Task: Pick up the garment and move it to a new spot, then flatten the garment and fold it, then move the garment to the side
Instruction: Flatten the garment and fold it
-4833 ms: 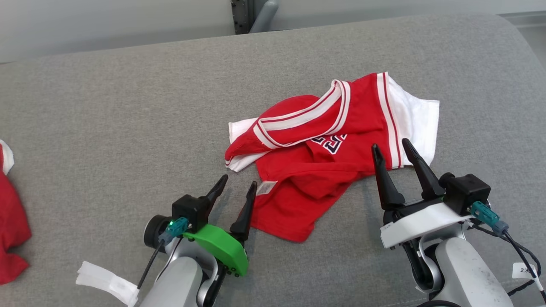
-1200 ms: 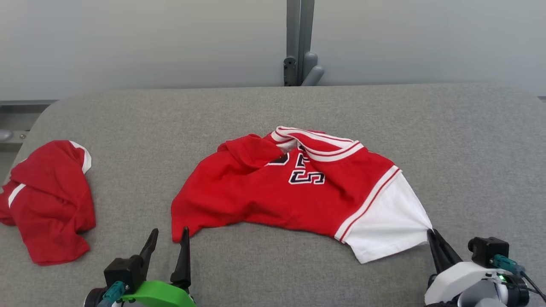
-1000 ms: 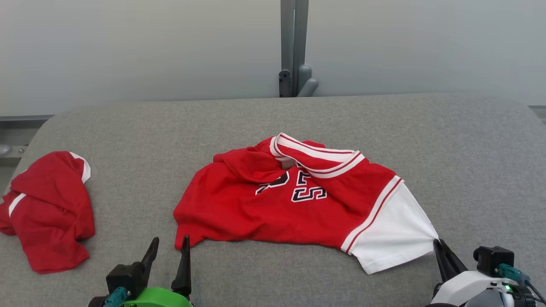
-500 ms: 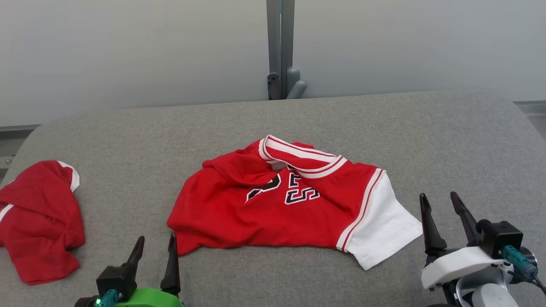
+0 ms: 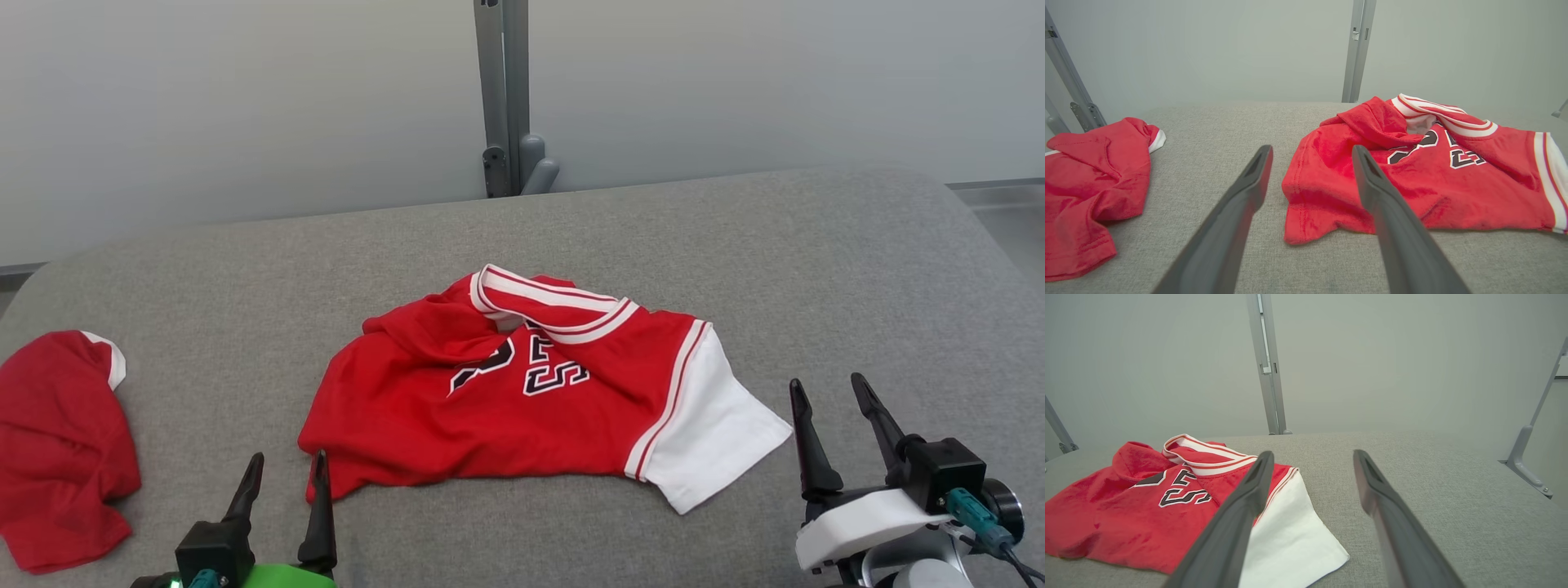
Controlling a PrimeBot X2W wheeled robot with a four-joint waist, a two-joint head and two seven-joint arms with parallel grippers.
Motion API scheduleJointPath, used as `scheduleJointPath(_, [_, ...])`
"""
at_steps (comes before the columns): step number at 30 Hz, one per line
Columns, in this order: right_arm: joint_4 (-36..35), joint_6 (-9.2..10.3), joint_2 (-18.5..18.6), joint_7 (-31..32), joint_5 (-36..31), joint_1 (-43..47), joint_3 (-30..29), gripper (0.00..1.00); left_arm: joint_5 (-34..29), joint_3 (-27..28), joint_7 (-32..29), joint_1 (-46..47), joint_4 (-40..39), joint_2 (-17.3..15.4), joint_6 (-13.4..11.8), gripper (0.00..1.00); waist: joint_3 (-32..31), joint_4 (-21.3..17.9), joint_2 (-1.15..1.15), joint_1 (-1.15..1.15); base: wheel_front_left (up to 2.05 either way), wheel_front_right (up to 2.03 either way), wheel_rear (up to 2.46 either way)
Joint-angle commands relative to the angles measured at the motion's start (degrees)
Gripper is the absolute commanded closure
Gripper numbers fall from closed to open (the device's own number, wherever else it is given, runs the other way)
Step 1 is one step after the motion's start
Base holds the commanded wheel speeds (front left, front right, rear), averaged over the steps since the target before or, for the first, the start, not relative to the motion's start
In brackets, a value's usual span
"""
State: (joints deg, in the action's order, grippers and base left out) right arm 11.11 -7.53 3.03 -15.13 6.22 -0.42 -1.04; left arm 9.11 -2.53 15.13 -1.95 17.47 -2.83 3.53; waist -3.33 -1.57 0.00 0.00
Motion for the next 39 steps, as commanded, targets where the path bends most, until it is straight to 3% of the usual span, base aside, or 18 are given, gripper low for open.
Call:
scheduleJointPath(1, [-0.1, 0.08, 0.1, 0.0, -0.7, 0.6, -0.1, 0.00, -0.4, 0.1, 0.0, -1.1, -0.4, -0.1, -0.5, 0.00, -0.5, -0.4, 0.00, 0.00, 0.00, 0.00, 0.00])
scheduleJointPath(15, [1.1, 0.08, 0.0, 0.0, -0.6, 1.0, -0.2, 0.00, 0.1, -0.8, 0.0, -1.6, -0.8, -0.1, -0.8, 0.00, 0.6, -0.4, 0.00, 0.00, 0.00, 0.00, 0.00])
scheduleJointPath(28, [3.8, 0.08, 0.0, 0.0, 0.3, -1.4, 0.3, 0.00, 4.8, -2.4, 0.0, 3.1, 6.9, -0.1, 0.1, 0.00, 6.2, -0.3, 0.00, 0.00, 0.00, 0.00, 0.00])
scheduleJointPath(39, [3.3, 0.08, 0.5, 0.0, 0.8, -3.7, 0.5, 0.00, 8.2, -1.0, 0.0, 6.2, 11.3, -0.1, -1.2, 0.00, 10.0, -1.2, 0.00, 0.00, 0.00, 0.00, 0.00])
